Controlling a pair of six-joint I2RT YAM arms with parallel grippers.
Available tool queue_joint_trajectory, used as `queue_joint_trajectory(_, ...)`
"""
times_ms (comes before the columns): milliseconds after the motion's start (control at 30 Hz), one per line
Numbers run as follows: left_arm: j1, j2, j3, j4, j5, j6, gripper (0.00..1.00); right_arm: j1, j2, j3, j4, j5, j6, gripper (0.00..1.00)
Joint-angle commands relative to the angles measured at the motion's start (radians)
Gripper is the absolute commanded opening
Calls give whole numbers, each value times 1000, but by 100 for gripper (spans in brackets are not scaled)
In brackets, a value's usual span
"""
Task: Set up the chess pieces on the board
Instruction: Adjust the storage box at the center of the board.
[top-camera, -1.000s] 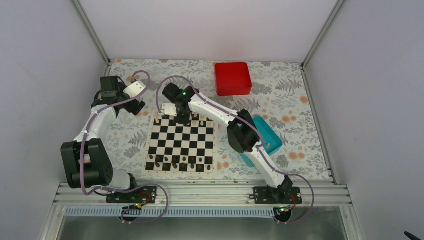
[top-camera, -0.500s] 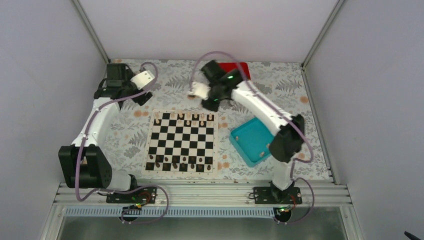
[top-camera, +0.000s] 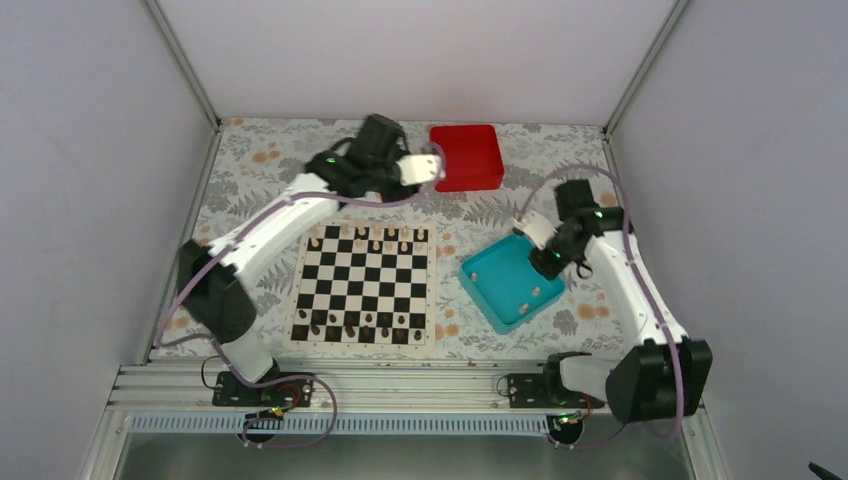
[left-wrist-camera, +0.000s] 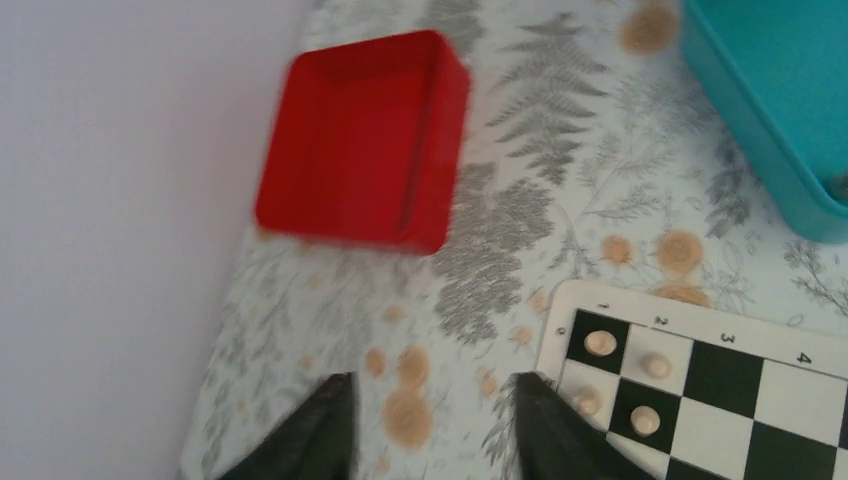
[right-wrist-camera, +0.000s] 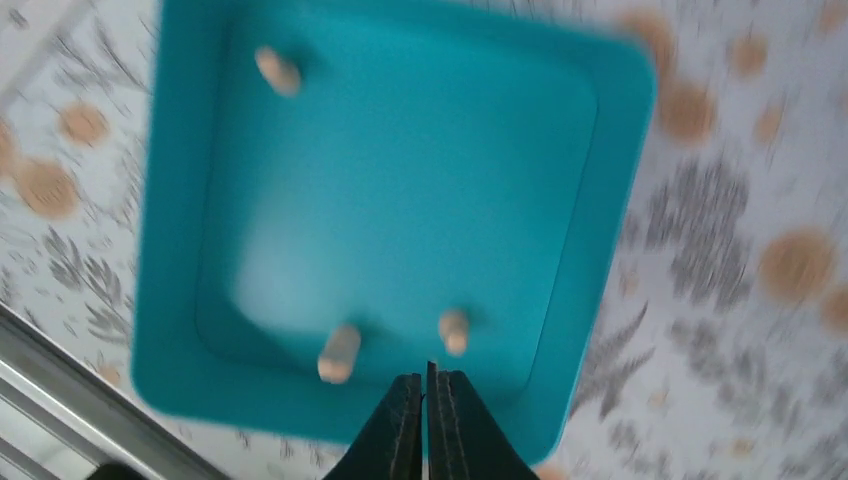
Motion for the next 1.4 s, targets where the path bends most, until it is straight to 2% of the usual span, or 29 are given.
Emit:
queue_joint_trajectory(0, -111, 169, 88, -56, -98, -25, 25, -156, -132, -171, -20, 30, -95, 6)
queue_joint_trajectory(67, -149, 249, 135, -60, -122, -14, 10, -227, -179, -233, -27, 38, -140, 20)
queue_joint_trajectory(133, -175, 320, 191, -72, -140, -1, 3, -280, -212, -288, -24, 62, -174, 26)
queue_joint_trajectory(233, -200, 426, 314, -133, -153, 12, 2, -346, -237, -348, 8, 93, -205, 33)
queue_joint_trajectory(367, -210, 538, 474, -207, -126, 14, 2, -391, -206, -402, 47, 85, -221, 34)
queue_joint_trajectory(500, -223, 598, 552, -261, -88, 15, 2, -433, -166, -413, 51, 72, -242, 39)
queue_joint_trajectory(967, -273, 728, 606, -365, -76, 60, 2, -460, -12, -350, 148, -6, -247, 54)
queue_joint_trajectory(1367, -323, 752, 582, -411, -27, 65, 2, -460, 168, -225, 209, -102, -215, 54)
